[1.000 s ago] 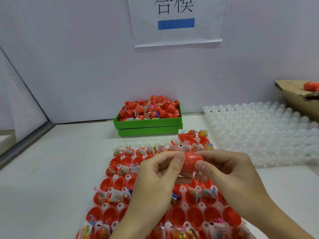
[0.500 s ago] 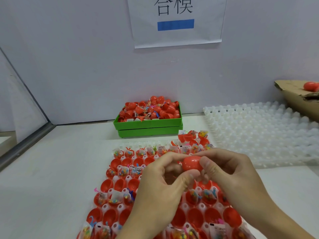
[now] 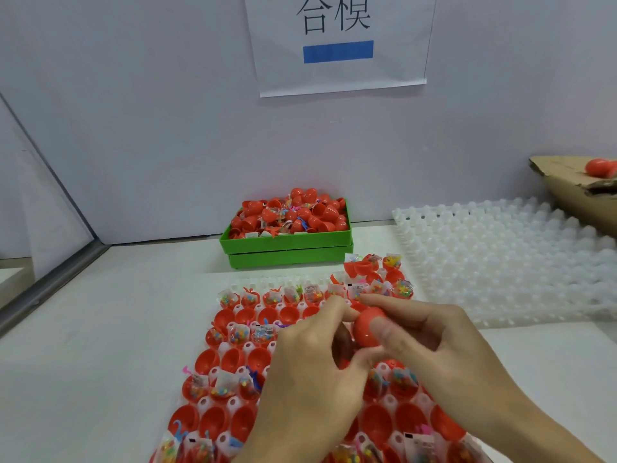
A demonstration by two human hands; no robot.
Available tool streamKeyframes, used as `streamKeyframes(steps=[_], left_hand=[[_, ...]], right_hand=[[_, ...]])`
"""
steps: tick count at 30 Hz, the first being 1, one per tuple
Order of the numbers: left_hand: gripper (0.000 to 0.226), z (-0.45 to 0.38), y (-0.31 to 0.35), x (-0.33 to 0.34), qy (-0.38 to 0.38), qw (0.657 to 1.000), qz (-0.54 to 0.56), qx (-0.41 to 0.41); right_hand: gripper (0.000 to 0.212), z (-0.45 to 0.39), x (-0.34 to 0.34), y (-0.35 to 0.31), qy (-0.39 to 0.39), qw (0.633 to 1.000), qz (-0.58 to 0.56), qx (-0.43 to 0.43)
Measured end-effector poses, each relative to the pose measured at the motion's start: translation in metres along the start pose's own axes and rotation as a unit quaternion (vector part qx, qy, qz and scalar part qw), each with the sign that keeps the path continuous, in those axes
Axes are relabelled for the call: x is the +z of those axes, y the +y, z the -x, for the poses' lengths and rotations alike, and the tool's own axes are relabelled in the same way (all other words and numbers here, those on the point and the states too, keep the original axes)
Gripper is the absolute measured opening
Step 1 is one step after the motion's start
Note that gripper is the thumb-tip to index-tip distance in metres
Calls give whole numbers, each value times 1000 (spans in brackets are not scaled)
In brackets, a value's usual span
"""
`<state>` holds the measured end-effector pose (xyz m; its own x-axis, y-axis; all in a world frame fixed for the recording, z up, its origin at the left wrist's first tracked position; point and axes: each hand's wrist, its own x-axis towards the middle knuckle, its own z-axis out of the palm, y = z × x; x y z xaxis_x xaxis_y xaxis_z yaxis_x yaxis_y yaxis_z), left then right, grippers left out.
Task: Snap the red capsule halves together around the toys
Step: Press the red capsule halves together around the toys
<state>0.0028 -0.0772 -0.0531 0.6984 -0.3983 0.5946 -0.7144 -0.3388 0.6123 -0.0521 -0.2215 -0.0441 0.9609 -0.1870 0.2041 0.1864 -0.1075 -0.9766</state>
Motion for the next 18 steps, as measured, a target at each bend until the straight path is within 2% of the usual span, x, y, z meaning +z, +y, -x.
streamKeyframes(steps=[2,4,7,9,11,14,18], left_hand=[[20,0,0,0,-1,998,-53,23],[25,-3,0,-2,-9,999,-35,17],[45,-6,0,-10,-64,988,120,-67],[55,-8,-2,-15,-106,960,231,-121],[56,-9,-3,-17,-134,933,300,-147],[48,-9,-2,-17,-142,921,331,-145],[44,-5,4,-12,-92,943,296,-122]], right_hand=[[36,0,2,5,-2,1000,7,19],[38,-1,2,5,-6,1000,19,23],[40,-3,-4,4,-47,999,-2,8],[45,-2,-6,2,-81,995,-54,15],[59,-2,-8,2,-102,989,-104,30],[76,-2,-9,0,-94,985,-144,33],[89,-2,-2,0,-64,989,-137,-3]])
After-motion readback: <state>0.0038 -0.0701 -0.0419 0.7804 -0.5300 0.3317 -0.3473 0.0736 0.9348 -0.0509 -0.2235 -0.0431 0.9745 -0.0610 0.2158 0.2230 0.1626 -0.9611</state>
